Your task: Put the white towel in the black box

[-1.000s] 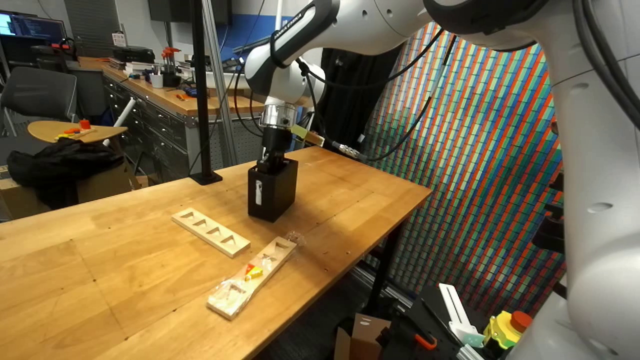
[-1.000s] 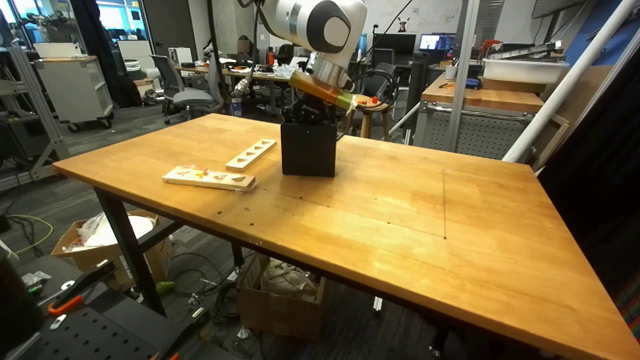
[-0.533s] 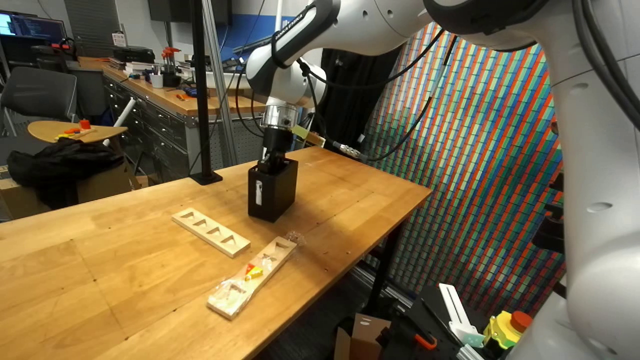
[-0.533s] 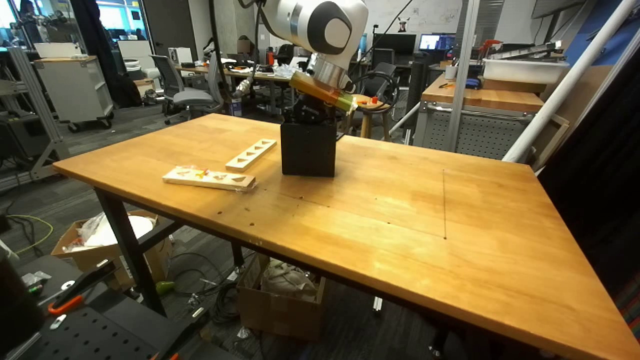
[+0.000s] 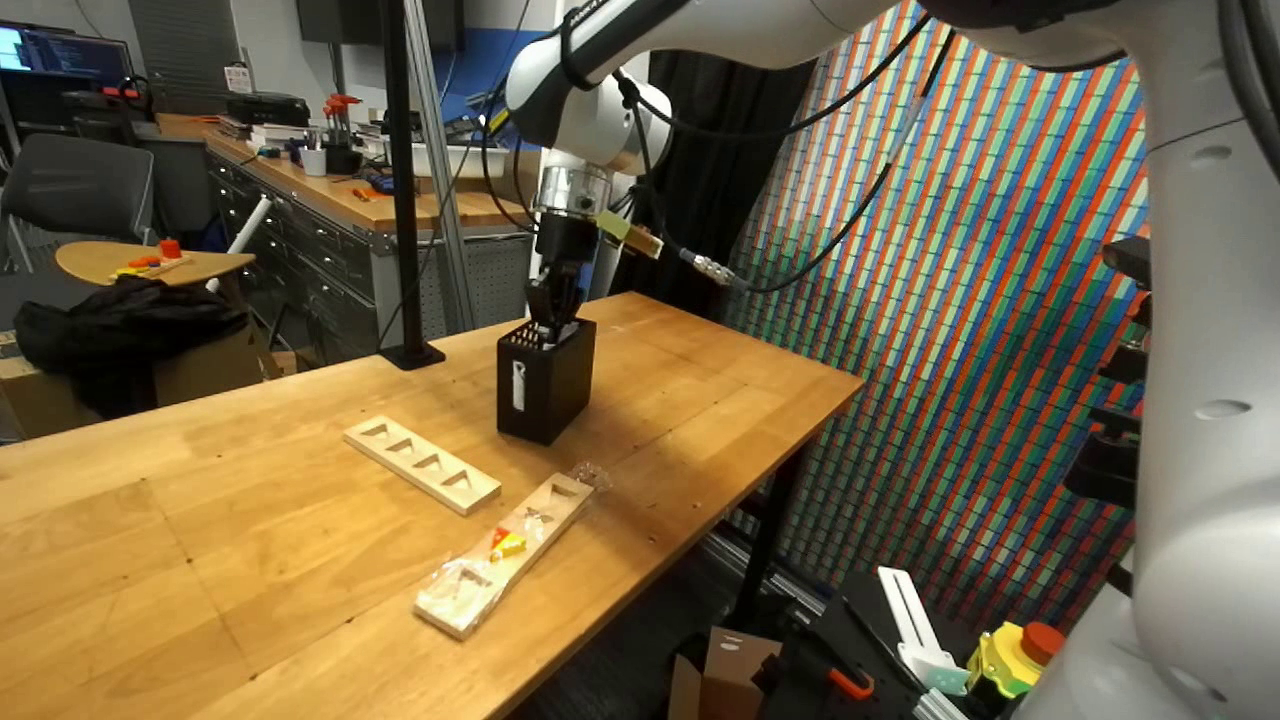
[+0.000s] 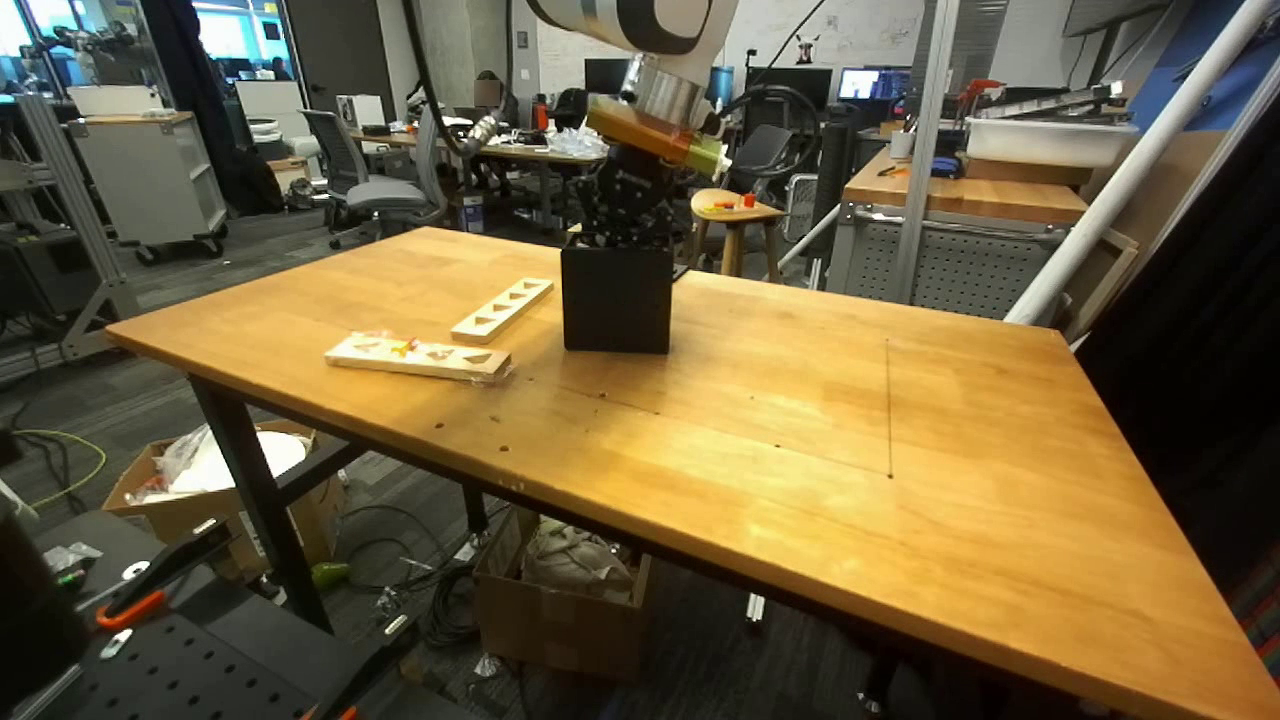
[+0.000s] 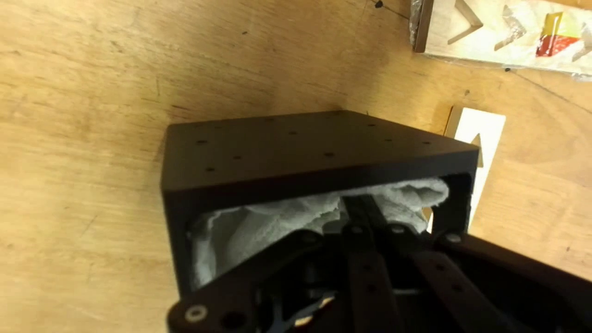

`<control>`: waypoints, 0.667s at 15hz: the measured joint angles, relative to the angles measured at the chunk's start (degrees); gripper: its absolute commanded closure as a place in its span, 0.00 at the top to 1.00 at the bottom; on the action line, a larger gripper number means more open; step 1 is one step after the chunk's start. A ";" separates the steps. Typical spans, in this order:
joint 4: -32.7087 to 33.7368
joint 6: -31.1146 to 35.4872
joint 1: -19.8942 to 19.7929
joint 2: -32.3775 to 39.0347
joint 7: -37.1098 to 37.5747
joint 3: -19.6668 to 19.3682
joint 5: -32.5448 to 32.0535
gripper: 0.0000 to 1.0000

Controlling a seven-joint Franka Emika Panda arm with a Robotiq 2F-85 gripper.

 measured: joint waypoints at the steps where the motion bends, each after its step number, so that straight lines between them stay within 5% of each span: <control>1: 0.02 0.02 0.00 -0.96 -0.11 -0.08 -0.34 0.04; 10: 0.29 0.49 2.85 -5.75 -2.47 -0.06 -8.83 0.04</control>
